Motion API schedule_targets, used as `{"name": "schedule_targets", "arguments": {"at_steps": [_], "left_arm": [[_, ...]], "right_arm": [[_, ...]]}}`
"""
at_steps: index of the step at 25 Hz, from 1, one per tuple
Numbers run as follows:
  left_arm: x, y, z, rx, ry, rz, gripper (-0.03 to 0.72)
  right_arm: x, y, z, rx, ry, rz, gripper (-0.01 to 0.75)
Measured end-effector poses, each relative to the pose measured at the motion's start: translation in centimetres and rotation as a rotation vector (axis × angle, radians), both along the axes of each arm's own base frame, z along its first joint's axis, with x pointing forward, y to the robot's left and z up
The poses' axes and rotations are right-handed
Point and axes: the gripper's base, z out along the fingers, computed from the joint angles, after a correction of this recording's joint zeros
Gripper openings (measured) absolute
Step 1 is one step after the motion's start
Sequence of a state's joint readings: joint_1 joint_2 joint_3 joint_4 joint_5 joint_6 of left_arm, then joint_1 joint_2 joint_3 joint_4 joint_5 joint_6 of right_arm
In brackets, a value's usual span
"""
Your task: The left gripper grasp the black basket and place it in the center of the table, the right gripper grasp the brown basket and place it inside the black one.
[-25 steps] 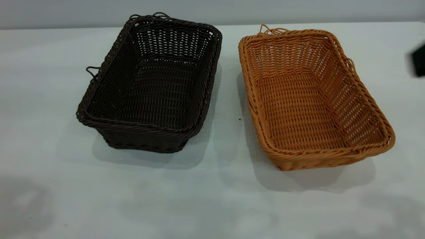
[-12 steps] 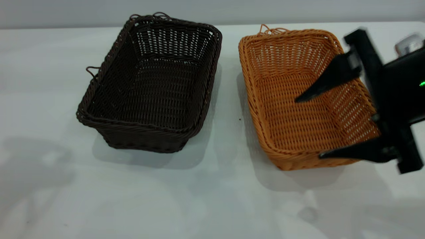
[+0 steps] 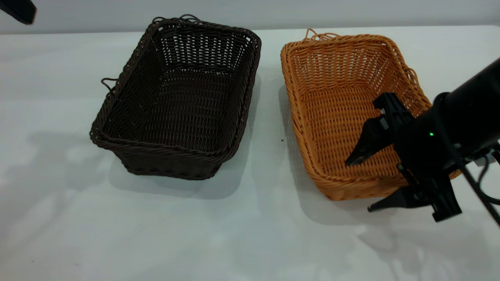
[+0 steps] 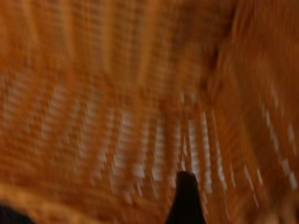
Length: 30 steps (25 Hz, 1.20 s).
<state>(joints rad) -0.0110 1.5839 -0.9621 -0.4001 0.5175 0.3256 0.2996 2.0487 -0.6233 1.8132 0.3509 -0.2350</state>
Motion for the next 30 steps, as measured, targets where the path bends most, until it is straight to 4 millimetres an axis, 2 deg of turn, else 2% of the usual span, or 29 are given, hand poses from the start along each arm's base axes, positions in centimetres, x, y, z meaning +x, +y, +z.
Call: {"name": "schedule_targets", "arguments": {"at_steps": [4,9,14,18,25,28,30], "left_arm": [[2.3,0.0,-2.2,0.005,0.056,-0.002,0.484],[7.1,-0.3,-5.3,0.011,0.088,-0.011,0.484],[10.3,-3.0,-8.7,0.030,0.113,-0.089,0.484],[11.3,-5.1,-10.8,0.075,0.132,-0.168,0.484],[11.8,-6.2,-15.2,0.127,0.146,-0.177,0.472],[11.8,-7.4,-17.2,0.140,0.132,-0.196,0.438],[11.6,-8.1,-17.6,0.149,0.125,-0.218,0.392]], "right_arm": [[0.9,0.2,-1.1,-0.079,0.015,-0.046,0.509],[0.7,-0.1,-2.4,-0.136,0.045,-0.059,0.509],[0.7,-0.1,-2.5,-0.133,0.051,-0.061,0.509],[0.7,0.0,-2.5,-0.128,0.052,-0.061,0.509],[0.7,-0.1,-2.5,-0.134,0.051,-0.063,0.509],[0.7,-0.1,-2.5,-0.140,0.051,-0.064,0.503],[0.7,-0.1,-2.5,-0.140,0.051,-0.064,0.470]]}}
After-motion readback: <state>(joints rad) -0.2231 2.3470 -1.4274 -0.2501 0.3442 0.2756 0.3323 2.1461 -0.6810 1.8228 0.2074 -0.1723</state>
